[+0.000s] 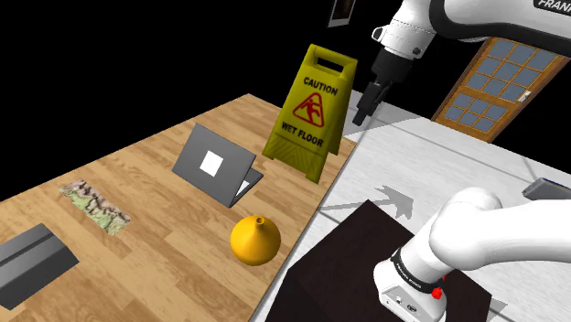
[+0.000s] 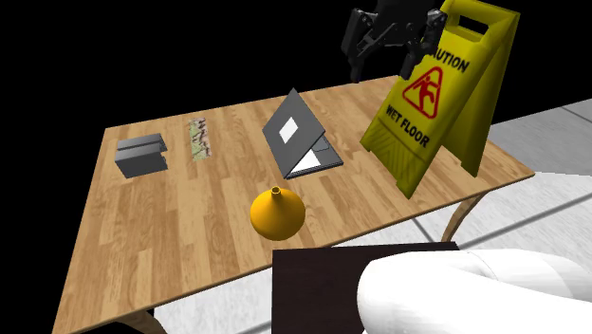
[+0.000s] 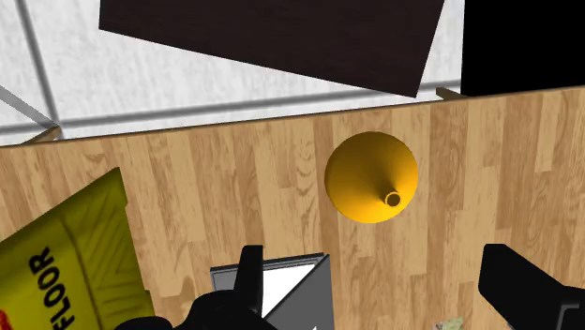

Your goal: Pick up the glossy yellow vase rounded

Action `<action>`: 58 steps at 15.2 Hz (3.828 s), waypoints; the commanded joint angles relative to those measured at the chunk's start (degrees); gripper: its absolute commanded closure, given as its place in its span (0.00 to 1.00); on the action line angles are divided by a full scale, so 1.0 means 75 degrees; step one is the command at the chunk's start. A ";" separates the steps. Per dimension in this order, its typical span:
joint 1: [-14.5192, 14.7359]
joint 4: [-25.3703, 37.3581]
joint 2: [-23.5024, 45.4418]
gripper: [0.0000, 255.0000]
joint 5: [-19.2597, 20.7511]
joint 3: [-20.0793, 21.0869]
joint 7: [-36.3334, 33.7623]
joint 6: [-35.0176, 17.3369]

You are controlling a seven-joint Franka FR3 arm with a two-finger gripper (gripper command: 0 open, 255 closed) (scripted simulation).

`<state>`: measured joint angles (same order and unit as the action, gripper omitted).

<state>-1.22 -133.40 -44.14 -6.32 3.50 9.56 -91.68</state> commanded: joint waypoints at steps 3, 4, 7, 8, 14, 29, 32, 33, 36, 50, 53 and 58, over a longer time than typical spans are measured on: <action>0.0064 -0.0418 0.0034 0.00 -0.0105 0.0205 -0.0141 -0.0478; 0.0097 -0.0614 0.0069 0.00 -0.0159 0.0310 -0.0212 -0.0721; 0.0205 -0.1147 0.0247 0.00 -0.0321 0.0633 -0.0425 -0.1472; 0.0240 -0.1306 0.0332 0.00 -0.0376 0.0745 -0.0497 -0.1729; 0.0441 -0.2049 0.1136 0.00 -0.0665 0.1446 -0.0949 -0.3352; 0.0198 -0.2125 0.5289 0.00 0.0495 0.3346 -0.3154 -0.7594; 0.0155 -0.1803 0.6414 0.00 0.1760 0.3436 -0.4266 -0.8230; 0.0231 -0.1663 0.6793 0.00 0.2250 0.3357 -0.4683 -0.8396; 0.0390 -0.1595 0.7165 0.00 0.2726 0.3143 -0.5053 -0.8639; 0.0730 -0.1504 0.7847 1.00 0.3620 0.2633 -0.5720 -0.9144; 0.0726 -0.1498 0.7842 1.00 0.3610 0.2640 -0.5712 -0.9135; 0.0400 -0.1588 0.7237 1.00 0.2826 0.3114 -0.5127 -0.8691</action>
<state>2.31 -145.07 11.09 16.09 26.22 -29.88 -157.42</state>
